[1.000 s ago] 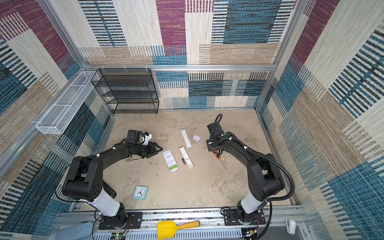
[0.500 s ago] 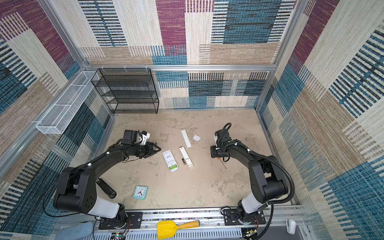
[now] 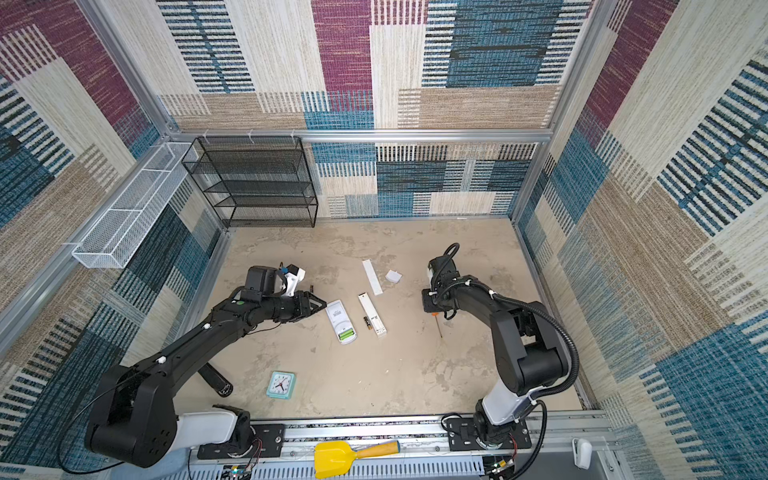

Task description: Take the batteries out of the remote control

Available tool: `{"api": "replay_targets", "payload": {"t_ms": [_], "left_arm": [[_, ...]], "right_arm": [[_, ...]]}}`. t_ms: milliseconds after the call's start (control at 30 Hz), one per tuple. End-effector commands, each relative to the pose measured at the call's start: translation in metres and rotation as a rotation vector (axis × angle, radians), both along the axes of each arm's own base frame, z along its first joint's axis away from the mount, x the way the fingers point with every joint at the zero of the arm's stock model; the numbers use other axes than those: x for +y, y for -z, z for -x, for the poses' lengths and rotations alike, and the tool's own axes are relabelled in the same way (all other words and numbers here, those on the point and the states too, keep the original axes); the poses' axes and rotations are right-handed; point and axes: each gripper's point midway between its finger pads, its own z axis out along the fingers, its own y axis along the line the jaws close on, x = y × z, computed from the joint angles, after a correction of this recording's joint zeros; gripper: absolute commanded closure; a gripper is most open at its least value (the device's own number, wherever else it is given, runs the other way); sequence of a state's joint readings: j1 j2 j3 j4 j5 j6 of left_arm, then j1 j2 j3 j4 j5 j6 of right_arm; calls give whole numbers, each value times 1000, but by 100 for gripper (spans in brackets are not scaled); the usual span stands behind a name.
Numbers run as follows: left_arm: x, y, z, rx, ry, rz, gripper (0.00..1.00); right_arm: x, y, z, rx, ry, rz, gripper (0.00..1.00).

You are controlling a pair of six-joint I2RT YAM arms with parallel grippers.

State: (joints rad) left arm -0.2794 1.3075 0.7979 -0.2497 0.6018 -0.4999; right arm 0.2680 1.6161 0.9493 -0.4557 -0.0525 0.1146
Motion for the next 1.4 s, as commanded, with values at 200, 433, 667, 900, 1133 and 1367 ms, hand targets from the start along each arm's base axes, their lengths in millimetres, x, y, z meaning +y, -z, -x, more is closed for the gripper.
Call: {"api": "replay_targets", "payload": {"t_ms": [200, 433, 667, 900, 1133, 1367], "left_arm": [[-59, -52, 18, -247, 77, -17, 56], [-104, -89, 32, -475, 88, -17, 53], [-151, -108, 46, -602, 151, -3, 52], [-173, -93, 42, -512, 195, -10, 52], [-190, -86, 32, -493, 227, -57, 58], [-203, -77, 22, -476, 251, -118, 69]], "right_arm": [[30, -75, -10, -225, 5, -243, 90], [70, -153, -1, -438, -37, -472, 90], [95, -204, 18, -518, -73, -749, 93], [104, -221, 24, -494, -44, -834, 93], [106, -219, 23, -453, -1, -829, 94], [104, -215, 24, -435, 32, -822, 96]]}}
